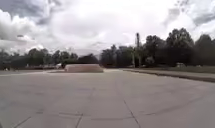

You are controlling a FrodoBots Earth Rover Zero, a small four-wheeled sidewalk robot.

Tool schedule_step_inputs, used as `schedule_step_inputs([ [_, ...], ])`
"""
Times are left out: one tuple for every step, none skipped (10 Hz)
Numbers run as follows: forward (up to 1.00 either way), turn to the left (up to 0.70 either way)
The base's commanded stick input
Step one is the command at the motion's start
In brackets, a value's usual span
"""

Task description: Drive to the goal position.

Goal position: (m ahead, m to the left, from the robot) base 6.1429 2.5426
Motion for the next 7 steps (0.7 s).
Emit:
schedule_step_inputs([
  [1.0, 0.02],
  [1.0, 0.02],
  [1.0, 0.02],
  [1.0, 0.02],
  [1.0, 0.02],
  [1.0, 0.02],
  [1.0, 0.02],
])
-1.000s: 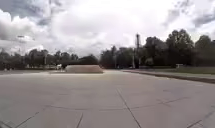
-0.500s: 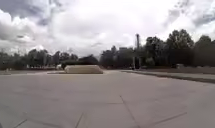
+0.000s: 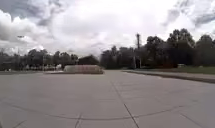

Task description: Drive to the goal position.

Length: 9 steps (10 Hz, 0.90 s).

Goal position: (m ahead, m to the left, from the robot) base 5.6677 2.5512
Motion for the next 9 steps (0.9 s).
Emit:
schedule_step_inputs([
  [1.0, 0.02],
  [1.0, 0.02],
  [1.0, 0.02],
  [1.0, 0.02],
  [1.0, 0.02],
  [1.0, 0.02],
  [1.0, 0.02],
  [1.0, 0.02],
  [1.0, 0.02],
])
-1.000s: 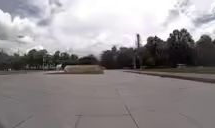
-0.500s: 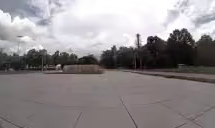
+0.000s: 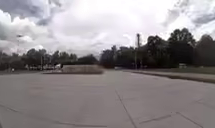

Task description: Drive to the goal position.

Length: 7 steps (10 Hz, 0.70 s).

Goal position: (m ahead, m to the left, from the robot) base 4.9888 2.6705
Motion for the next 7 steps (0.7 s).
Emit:
schedule_step_inputs([
  [1.0, 0.02],
  [1.0, 0.02],
  [1.0, 0.02],
  [1.0, 0.02],
  [1.0, 0.02],
  [1.0, 0.02],
  [1.0, 0.02],
])
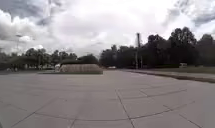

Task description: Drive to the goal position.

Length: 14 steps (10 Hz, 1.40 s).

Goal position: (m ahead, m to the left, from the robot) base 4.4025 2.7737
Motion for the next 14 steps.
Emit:
schedule_step_inputs([
  [1.0, 0.02],
  [1.0, 0.02],
  [1.0, 0.02],
  [1.0, 0.02],
  [1.0, 0.02],
  [1.0, 0.02],
  [1.0, 0.02],
  [1.0, 0.02],
  [1.0, 0.02],
  [1.0, 0.02],
  [1.0, 0.02],
  [1.0, 0.02],
  [1.0, 0.02],
  [1.0, 0.02],
])
